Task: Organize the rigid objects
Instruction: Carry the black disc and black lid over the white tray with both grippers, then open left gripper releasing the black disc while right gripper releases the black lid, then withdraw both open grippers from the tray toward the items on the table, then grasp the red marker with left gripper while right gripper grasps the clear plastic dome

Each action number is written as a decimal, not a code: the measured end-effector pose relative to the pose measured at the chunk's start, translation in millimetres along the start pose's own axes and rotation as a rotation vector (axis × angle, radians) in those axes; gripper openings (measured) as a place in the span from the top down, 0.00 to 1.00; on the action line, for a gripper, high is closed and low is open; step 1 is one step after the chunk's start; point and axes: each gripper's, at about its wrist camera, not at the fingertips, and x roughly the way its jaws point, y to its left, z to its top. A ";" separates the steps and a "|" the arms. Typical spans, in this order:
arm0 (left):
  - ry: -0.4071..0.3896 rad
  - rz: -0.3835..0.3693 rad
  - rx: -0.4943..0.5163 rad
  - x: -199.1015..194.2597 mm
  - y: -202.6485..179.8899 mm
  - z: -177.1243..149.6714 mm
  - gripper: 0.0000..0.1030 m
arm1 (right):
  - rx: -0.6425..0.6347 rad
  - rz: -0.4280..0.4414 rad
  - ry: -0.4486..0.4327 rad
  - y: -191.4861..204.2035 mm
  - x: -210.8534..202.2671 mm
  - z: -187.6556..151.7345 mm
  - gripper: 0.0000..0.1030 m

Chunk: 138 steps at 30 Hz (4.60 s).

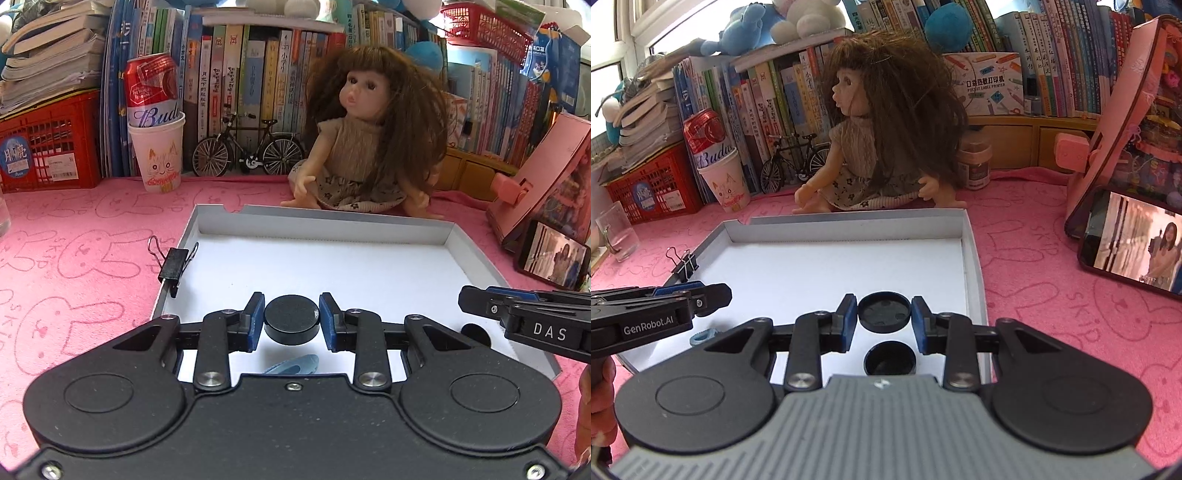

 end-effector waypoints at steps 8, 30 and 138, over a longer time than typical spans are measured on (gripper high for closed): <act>0.022 0.009 0.011 9.6 -0.1 -1.6 0.71 | -0.008 -0.023 0.017 1.1 9.5 1.0 0.64; 0.032 0.022 0.032 6.0 -2.6 -3.1 0.60 | 0.012 -0.023 0.037 -2.2 12.3 -3.1 0.52; -0.053 -0.034 0.135 -203.7 18.7 -173.5 0.77 | -0.132 -0.082 -0.194 21.7 -153.4 -163.1 0.16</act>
